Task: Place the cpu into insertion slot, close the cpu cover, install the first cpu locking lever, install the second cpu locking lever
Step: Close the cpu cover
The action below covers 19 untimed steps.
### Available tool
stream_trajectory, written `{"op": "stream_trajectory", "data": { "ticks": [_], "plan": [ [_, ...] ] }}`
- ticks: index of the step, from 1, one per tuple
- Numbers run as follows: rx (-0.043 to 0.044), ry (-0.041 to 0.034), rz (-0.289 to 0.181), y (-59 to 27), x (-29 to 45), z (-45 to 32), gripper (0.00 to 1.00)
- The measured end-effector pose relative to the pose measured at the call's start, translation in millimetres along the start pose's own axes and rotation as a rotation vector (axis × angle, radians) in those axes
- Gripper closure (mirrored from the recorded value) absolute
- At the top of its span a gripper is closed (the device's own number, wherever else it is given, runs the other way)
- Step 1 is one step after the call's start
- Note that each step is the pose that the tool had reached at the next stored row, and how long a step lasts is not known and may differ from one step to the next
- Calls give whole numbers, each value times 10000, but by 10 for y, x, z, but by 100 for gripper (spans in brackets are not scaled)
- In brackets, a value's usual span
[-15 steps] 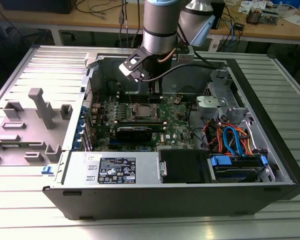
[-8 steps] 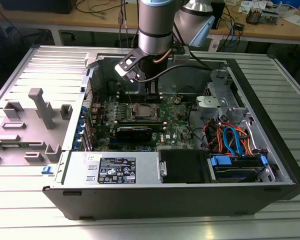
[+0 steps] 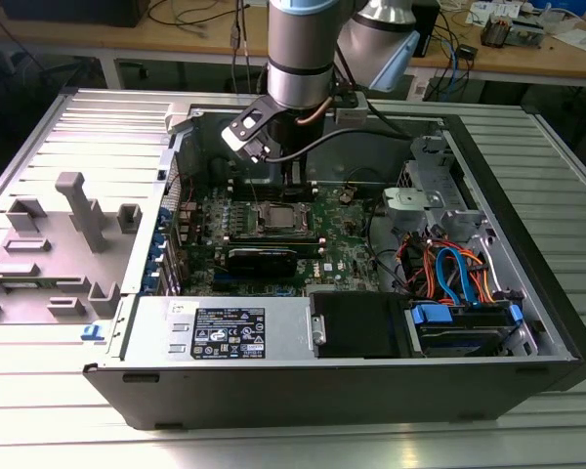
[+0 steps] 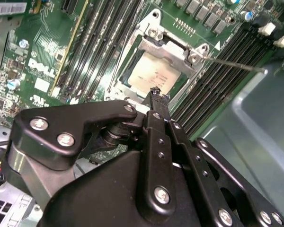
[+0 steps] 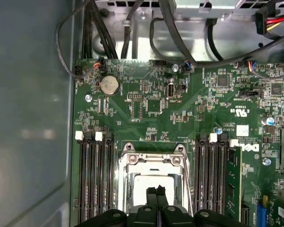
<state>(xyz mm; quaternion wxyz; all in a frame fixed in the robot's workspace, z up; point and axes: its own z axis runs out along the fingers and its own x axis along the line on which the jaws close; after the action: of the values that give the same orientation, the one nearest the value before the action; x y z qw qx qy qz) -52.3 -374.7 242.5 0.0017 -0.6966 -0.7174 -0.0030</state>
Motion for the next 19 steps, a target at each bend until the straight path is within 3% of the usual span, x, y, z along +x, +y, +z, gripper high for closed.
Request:
{"op": "stream_trajectory", "data": {
  "ticks": [7,10,19],
  "plan": [
    [-9,14,-26,-145,4,60,89],
    [-8,13,-46,-173,2,75,89],
    [24,15,-334,-276,-3,212,89]
  ]
}}
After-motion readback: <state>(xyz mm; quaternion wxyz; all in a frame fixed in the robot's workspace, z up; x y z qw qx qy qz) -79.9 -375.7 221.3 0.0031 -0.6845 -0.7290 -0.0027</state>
